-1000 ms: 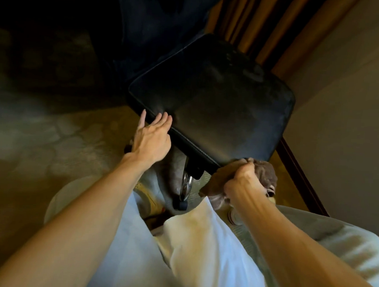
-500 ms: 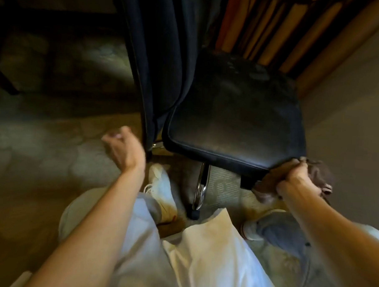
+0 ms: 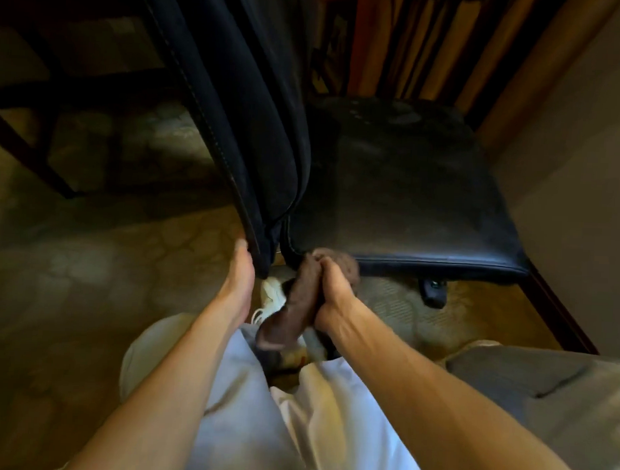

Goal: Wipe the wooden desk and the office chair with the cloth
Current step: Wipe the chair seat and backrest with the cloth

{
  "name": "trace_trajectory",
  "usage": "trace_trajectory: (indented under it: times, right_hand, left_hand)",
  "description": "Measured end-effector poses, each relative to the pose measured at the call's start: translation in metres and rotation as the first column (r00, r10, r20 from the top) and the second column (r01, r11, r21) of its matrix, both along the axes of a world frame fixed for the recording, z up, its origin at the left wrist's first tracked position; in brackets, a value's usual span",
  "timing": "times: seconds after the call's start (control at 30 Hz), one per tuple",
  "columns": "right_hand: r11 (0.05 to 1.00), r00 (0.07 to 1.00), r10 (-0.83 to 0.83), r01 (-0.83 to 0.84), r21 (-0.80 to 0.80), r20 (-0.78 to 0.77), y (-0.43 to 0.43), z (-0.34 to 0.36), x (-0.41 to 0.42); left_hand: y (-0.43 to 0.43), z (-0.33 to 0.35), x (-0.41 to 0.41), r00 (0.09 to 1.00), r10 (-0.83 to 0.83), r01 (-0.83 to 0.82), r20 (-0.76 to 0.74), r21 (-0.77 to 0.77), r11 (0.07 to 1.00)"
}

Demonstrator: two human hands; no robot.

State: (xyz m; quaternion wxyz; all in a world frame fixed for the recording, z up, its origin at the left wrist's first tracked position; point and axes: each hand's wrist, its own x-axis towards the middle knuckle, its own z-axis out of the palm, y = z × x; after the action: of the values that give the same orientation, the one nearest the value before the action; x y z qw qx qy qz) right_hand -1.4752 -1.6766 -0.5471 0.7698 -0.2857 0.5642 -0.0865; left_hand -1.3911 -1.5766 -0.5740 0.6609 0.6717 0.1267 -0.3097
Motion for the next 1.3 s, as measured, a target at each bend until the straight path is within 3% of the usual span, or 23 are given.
trace_trajectory:
  times: [0.07, 0.17, 0.23, 0.4, 0.6, 0.67, 0.73, 0.77, 0.87, 0.93, 1.0, 1.07, 1.17, 1.23, 1.3]
  right_hand:
    - [0.998, 0.998, 0.044, -0.045, 0.043, 0.037, 0.005, -0.003, -0.012]
    - [0.980, 0.978, -0.199, 0.197, -0.028, -0.068, -0.009, 0.002, -0.023]
    - [0.957, 0.951, -0.286, 0.279, -0.077, -0.114, -0.025, 0.012, -0.027]
    - [0.980, 0.981, -0.190, 0.192, 0.050, -0.034, -0.047, 0.000, -0.021]
    - [1.000, 0.984, 0.018, -0.014, -0.023, 0.178, -0.032, 0.096, -0.010]
    - [1.000, 0.985, 0.008, -0.008, 0.003, 0.170, -0.034, 0.112, -0.020]
    - [1.000, 0.986, 0.013, -0.015, 0.008, 0.165, -0.040, 0.134, -0.035]
    - [1.000, 0.982, 0.016, -0.018, 0.008, 0.190, -0.045, 0.143, -0.039]
    - [1.000, 0.967, 0.019, -0.022, 0.011, 0.254, -0.058, 0.186, -0.049]
    - [1.000, 0.957, 0.024, -0.022, -0.011, 0.290, -0.062, 0.212, -0.052]
    - [0.999, 0.938, 0.043, -0.040, -0.014, 0.345, -0.061, 0.235, -0.064]
    - [0.997, 0.900, 0.069, -0.053, -0.049, 0.431, -0.062, 0.255, -0.077]
    - [0.963, 0.896, 0.072, 0.052, -0.264, 0.439, -0.051, 0.268, -0.087]
    - [0.800, 0.922, 0.025, 0.214, -0.561, 0.387, -0.029, 0.267, -0.094]
    - [0.548, 0.868, 0.154, 0.324, -0.771, 0.473, -0.006, 0.271, -0.096]
  left_hand:
    - [0.005, 0.004, 0.004, 0.998, -0.008, 0.008, 0.059, 0.014, 1.000]
    - [0.012, 0.026, 0.017, 0.993, 0.014, -0.009, 0.121, -0.040, 0.999]
    - [0.014, 0.043, 0.020, 0.978, -0.094, 0.114, 0.187, -0.102, 0.988]
    - [0.011, 0.047, 0.005, 0.949, -0.277, 0.290, 0.150, -0.076, 0.954]
    - [0.019, 0.047, -0.031, 0.924, -0.383, 0.383, 0.018, 0.020, 0.924]
    - [0.029, 0.081, -0.036, 0.894, -0.433, 0.414, 0.119, 0.153, 0.897]
    - [0.034, 0.130, -0.028, 0.877, -0.336, 0.266, 0.344, 0.234, 0.935]
    - [0.036, 0.156, -0.020, 0.856, -0.253, 0.180, 0.452, 0.198, 0.963]
    - [0.042, 0.258, -0.006, 0.749, -0.005, -0.018, 0.662, 0.027, 0.999]
    - [0.044, 0.315, 0.003, 0.624, 0.059, -0.023, 0.779, -0.058, 0.998]
    - [0.039, 0.362, 0.009, 0.391, 0.016, 0.027, 0.920, -0.029, 0.999]
    - [0.031, 0.393, 0.014, 0.088, -0.080, 0.010, 0.993, 0.079, 0.997]
    - [0.025, 0.402, 0.015, -0.159, -0.183, -0.133, 0.970, 0.162, 0.978]
    - [0.025, 0.401, 0.011, -0.233, -0.211, -0.219, 0.949, 0.160, 0.963]
    - [0.022, 0.399, 0.009, -0.263, -0.210, -0.285, 0.942, 0.132, 0.949]
